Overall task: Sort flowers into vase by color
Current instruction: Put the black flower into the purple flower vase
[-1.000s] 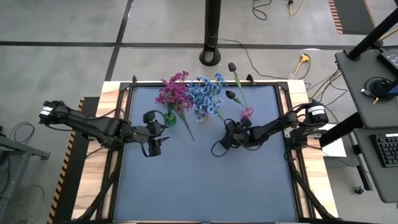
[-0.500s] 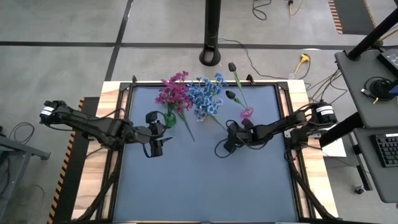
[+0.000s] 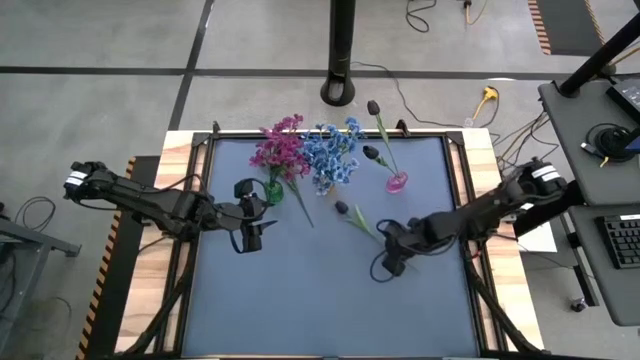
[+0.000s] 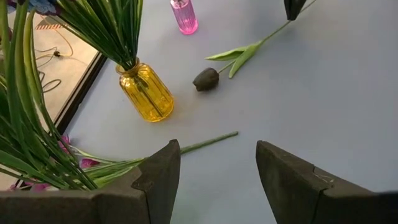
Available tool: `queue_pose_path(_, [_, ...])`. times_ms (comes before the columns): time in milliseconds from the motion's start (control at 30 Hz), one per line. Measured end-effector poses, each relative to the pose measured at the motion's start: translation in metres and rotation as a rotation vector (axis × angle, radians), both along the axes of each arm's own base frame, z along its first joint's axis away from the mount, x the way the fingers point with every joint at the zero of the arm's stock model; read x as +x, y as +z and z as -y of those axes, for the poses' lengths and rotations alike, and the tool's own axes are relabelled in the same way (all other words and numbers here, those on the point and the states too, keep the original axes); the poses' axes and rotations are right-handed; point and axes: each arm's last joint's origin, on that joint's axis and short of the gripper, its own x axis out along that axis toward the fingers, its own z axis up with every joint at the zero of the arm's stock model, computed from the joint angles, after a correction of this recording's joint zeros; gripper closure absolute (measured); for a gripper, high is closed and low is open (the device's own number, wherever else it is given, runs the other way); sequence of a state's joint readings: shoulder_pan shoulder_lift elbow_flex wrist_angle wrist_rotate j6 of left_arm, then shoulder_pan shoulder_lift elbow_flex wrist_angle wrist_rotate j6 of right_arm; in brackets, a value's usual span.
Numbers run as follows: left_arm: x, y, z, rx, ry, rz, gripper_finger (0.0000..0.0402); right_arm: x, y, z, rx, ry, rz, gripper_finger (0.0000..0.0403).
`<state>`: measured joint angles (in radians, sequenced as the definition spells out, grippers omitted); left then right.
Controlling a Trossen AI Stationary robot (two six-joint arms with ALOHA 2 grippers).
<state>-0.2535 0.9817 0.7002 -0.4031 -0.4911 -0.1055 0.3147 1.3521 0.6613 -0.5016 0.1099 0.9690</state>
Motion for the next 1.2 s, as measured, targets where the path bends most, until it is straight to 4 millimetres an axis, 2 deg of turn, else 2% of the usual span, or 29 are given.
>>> queue_pose_path(133, [0.000, 0.000, 0.000, -0.001, 0.000, 0.001, 0.0208, -0.003, 0.007, -0.005, -0.030, 0.002, 0.048, 0.0384])
queue_pose_path(233, [0.000, 0.000, 0.000, -0.001, 0.000, 0.002, 0.0208, -0.004, 0.012, -0.005, -0.024, 0.002, 0.075, 0.0364])
queue_pose_path(367, [0.000, 0.000, 0.000, -0.001, 0.000, 0.002, 0.0208, -0.004, 0.014, -0.005, -0.016, 0.003, 0.079, 0.0317])
queue_pose_path(467, [0.000, 0.000, 0.000, -0.001, 0.000, 0.002, 0.0208, -0.002, 0.013, -0.004, -0.074, 0.010, 0.101, 0.0276])
queue_pose_path(700, [0.000, 0.000, 0.000, 0.003, -0.003, 0.004, 0.0208, 0.019, 0.004, 0.007, -0.266, 0.084, 0.218, 0.0204])
queue_pose_path(900, [0.001, 0.000, 0.000, 0.006, -0.006, 0.006, 0.0208, 0.042, -0.015, 0.030, -0.355, 0.104, 0.249, 0.0193])
queue_pose_path(1000, [0.001, 0.000, 0.000, 0.009, -0.008, 0.005, 0.0208, 0.047, -0.027, 0.039, -0.371, 0.088, 0.214, 0.0193])
queue_pose_path(1200, [0.001, 0.000, 0.000, 0.009, -0.008, 0.005, 0.0208, 0.050, -0.038, 0.040, -0.356, 0.077, 0.188, 0.0201])
